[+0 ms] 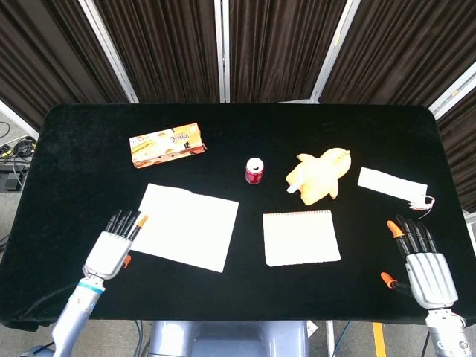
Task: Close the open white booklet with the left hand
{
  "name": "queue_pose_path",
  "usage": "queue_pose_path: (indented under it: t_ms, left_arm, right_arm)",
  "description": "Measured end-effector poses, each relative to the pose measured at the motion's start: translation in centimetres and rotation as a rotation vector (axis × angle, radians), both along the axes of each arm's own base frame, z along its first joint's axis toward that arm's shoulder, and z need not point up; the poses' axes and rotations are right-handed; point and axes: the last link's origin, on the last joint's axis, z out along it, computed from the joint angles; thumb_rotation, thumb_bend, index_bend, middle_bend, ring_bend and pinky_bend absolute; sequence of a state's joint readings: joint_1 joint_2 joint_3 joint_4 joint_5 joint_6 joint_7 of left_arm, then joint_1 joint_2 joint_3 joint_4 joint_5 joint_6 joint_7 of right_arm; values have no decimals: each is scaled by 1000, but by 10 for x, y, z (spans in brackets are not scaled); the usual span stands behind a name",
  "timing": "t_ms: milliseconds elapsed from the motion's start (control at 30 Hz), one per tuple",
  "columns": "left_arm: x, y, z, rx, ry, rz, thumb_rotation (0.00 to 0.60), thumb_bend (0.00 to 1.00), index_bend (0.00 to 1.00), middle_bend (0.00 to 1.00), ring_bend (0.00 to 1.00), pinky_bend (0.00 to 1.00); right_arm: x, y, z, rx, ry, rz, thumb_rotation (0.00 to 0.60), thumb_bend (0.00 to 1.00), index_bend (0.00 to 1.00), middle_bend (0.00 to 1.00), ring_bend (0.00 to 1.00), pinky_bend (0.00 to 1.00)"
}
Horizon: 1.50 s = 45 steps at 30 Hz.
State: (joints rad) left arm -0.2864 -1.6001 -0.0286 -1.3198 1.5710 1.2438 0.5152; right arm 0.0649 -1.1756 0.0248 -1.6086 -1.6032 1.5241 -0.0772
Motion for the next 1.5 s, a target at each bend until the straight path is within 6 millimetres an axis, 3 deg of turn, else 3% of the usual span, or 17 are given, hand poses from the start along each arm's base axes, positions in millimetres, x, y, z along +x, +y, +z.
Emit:
queue_pose_path:
  t_ms: [433,700,800,1233,1500]
  left_arm:
    - [6,17,-24,-13,10,20,600,242,0,0,0,0]
    - [11,18,-32,-12,1,-2,600,509,0,0,0,0]
    - [13,18,-32,-1,5,-21,600,550,0,0,0,0]
    - [41,6,-15,84,-113,-174,600,541,0,0,0,0]
    - [72,10,-11,150,-191,-259,600,414,0,0,0,0]
  right_arm:
    - [-1,-1,1,-1,-4,-2,600,11,0,0,0,0]
    - [0,0,0,5,-3,-1,600,11,0,0,0,0]
    - [0,0,-1,6,-5,-1,600,11,0,0,0,0]
    - [1,0,-1,6,-6,2,600,11,0,0,0,0]
    - [1,0,1,-2,-11,2,600,11,0,0,0,0]
